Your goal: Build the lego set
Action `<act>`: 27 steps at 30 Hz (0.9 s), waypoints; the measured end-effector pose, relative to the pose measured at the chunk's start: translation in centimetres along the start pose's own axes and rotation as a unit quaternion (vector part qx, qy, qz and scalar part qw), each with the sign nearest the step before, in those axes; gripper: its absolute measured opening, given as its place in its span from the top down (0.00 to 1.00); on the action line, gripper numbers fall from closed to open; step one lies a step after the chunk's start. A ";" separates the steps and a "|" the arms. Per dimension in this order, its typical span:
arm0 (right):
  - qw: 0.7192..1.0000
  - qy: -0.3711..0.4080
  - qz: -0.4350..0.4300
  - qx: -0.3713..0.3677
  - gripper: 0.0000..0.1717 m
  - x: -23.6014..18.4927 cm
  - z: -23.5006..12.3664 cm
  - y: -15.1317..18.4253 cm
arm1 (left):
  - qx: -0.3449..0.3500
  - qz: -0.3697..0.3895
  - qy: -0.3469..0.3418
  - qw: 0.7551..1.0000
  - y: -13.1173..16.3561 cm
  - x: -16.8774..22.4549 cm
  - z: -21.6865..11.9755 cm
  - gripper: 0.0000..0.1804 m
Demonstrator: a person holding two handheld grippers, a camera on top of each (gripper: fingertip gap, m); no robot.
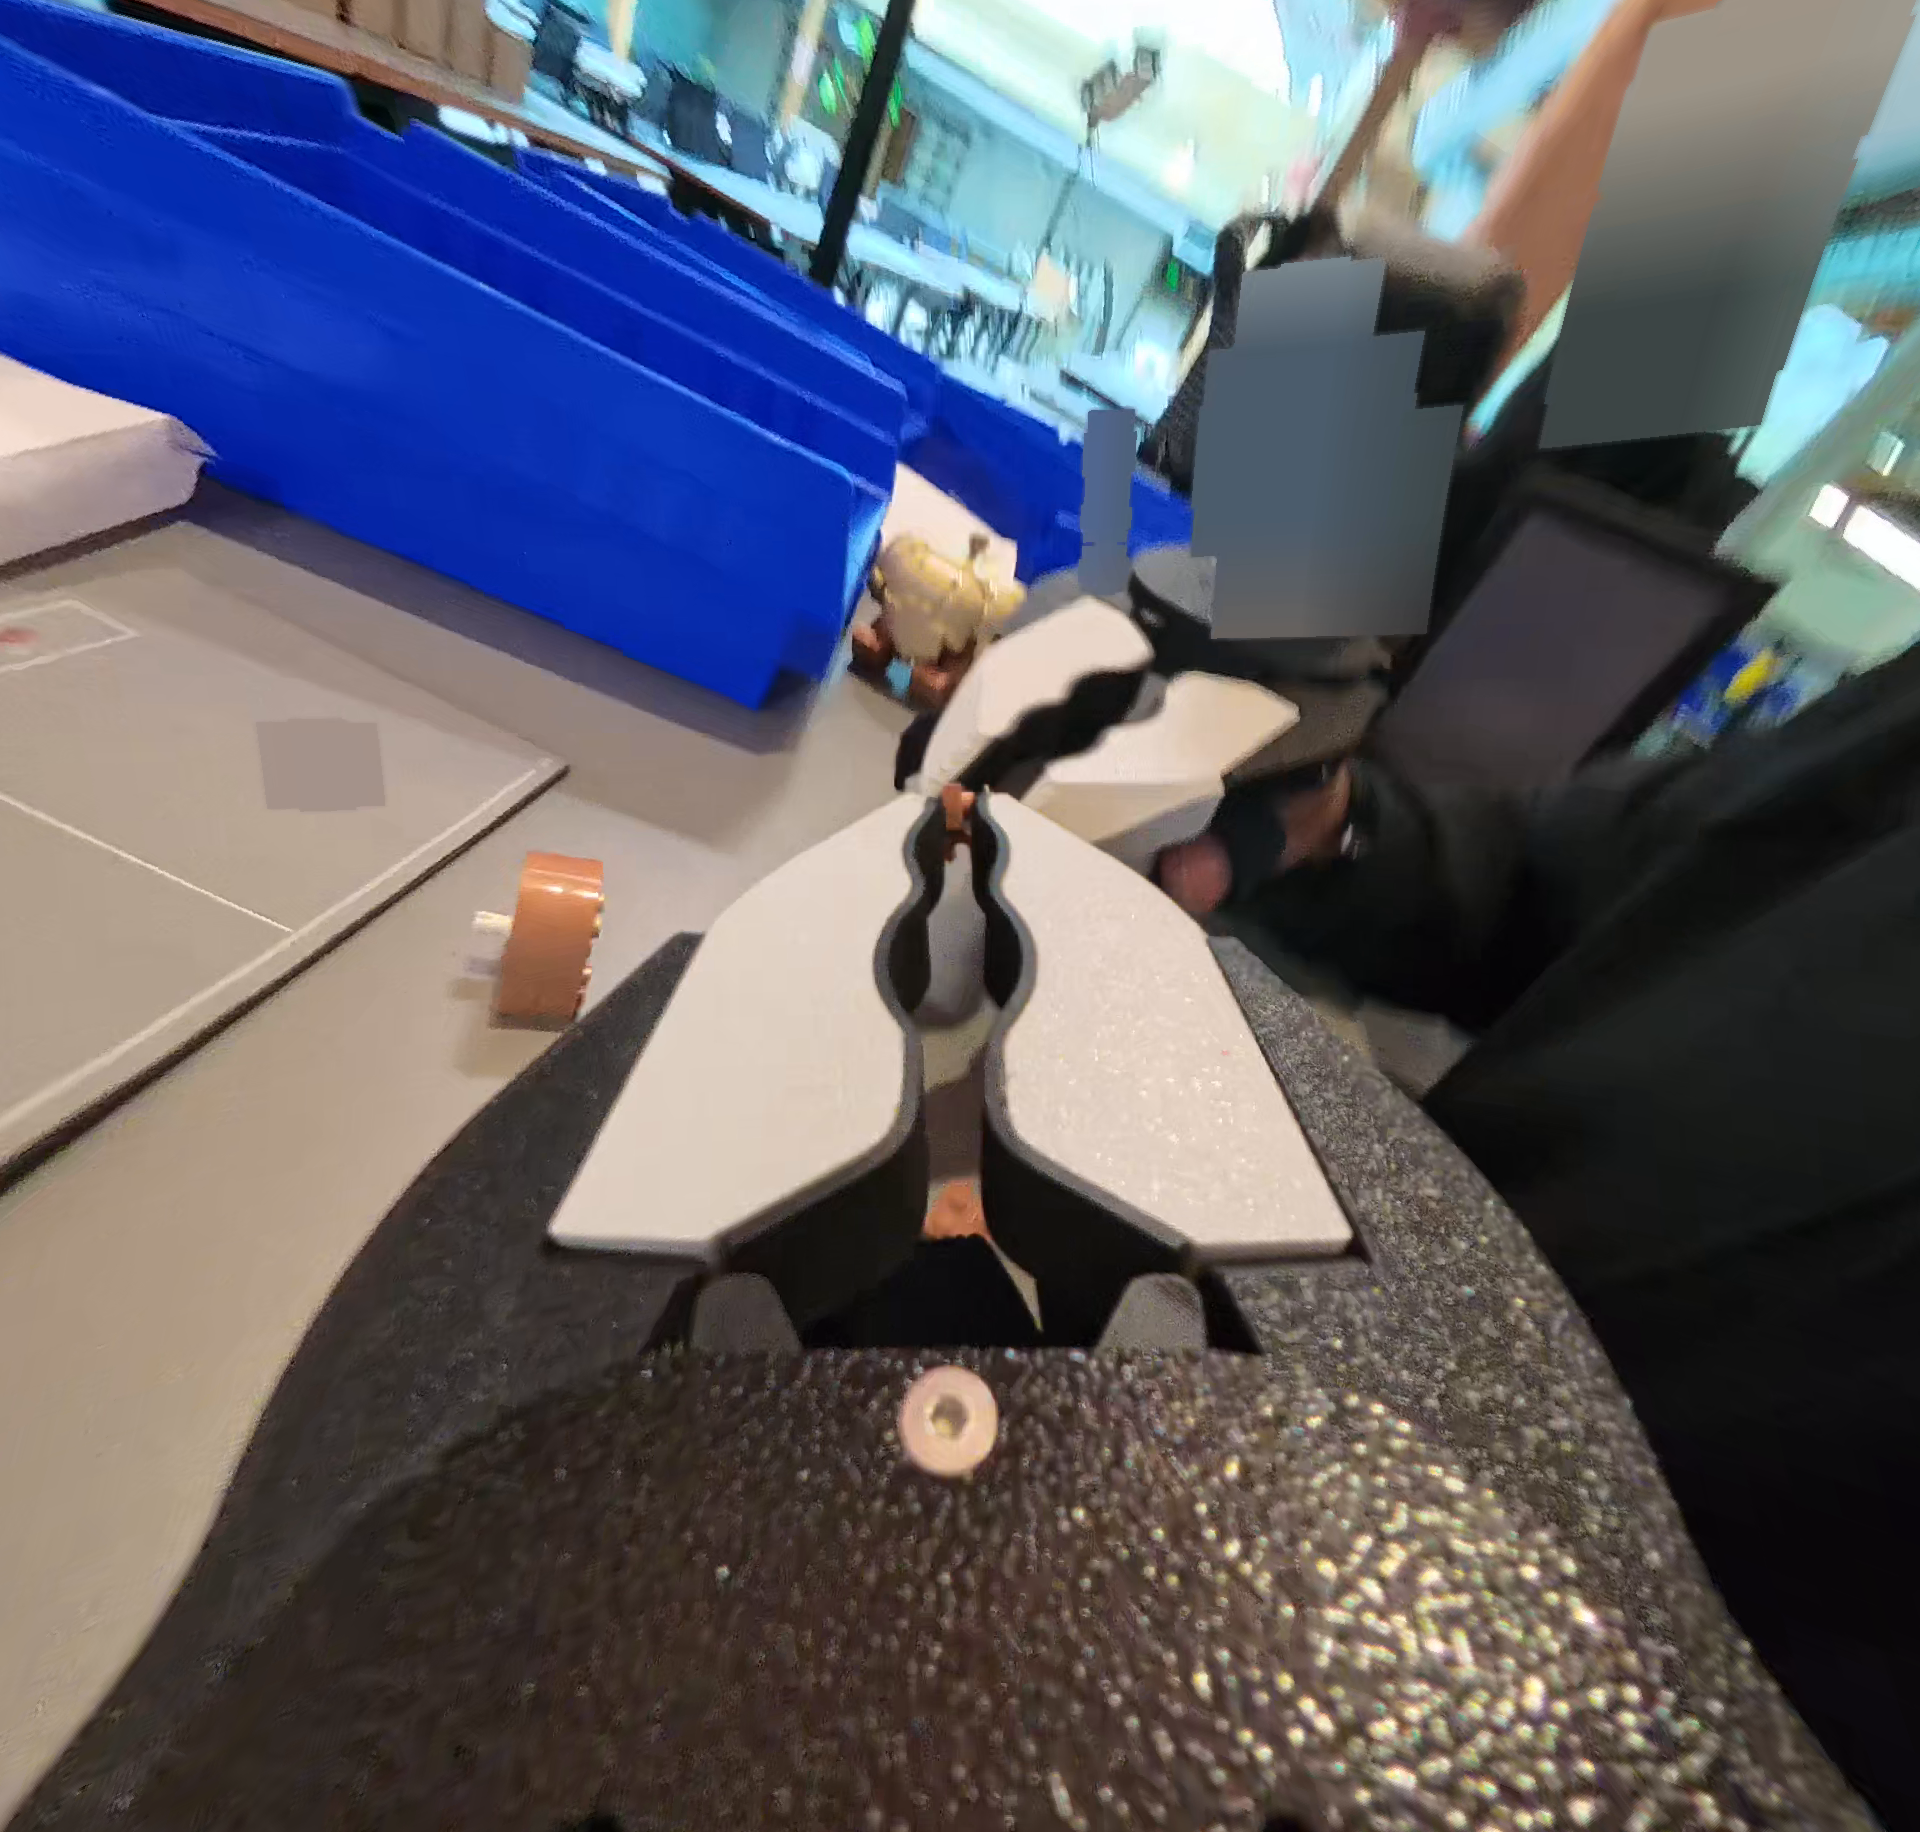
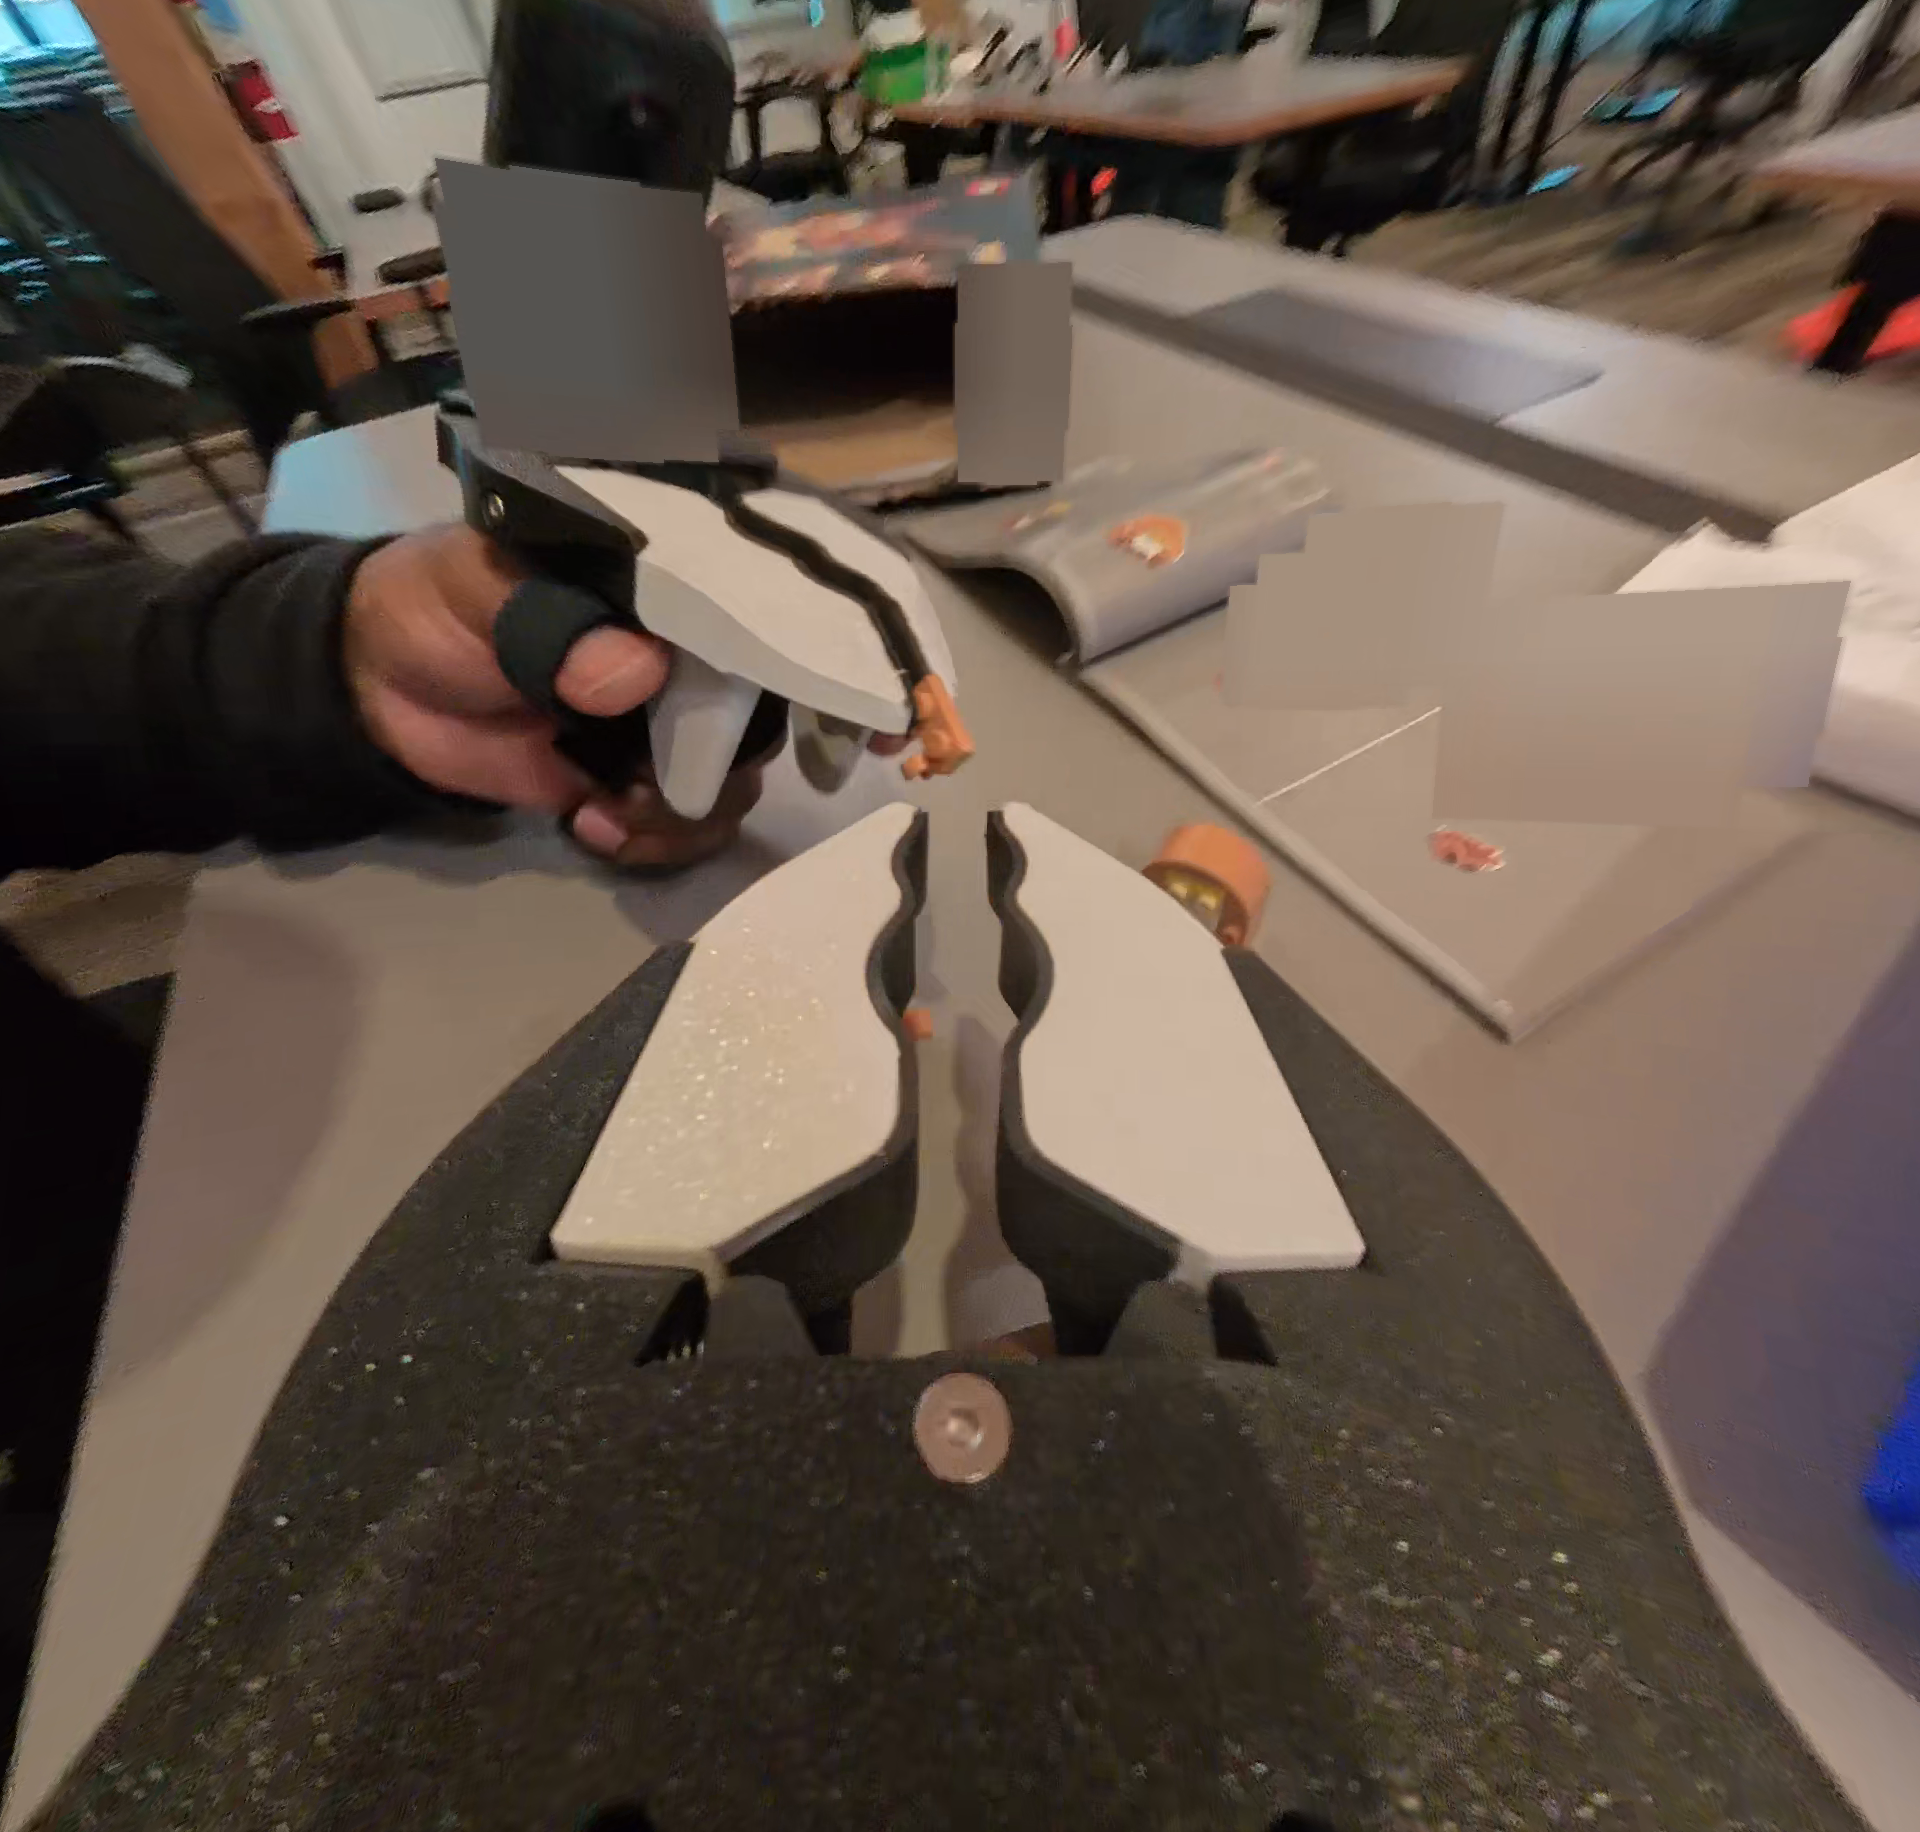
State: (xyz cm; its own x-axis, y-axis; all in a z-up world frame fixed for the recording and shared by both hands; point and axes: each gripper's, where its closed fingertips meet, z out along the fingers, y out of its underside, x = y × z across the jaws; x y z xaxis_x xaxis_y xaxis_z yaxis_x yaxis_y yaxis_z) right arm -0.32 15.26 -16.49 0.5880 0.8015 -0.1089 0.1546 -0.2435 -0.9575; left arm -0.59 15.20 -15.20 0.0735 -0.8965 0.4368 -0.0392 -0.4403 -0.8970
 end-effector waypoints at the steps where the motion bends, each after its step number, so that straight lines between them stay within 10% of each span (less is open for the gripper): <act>1: 1.000 0.022 -0.013 0.014 0.94 0.1 0.1 -0.5 | 0.022 -0.026 -0.004 0.999 -0.5 -0.2 0.0 0.98; 27: 0.982 0.142 -0.115 0.039 0.95 1.1 0.5 -1.5 | 0.104 -0.167 0.001 0.980 -0.8 -0.9 0.3 0.98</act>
State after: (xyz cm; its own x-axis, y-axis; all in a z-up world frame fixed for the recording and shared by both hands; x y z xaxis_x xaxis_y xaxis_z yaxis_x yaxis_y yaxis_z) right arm -0.33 16.78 -15.27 0.7447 0.6423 0.1813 0.2546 -0.0223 -0.9668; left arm -0.30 16.36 -14.92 0.0454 -0.7045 0.7082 0.1908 -0.6898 -0.6984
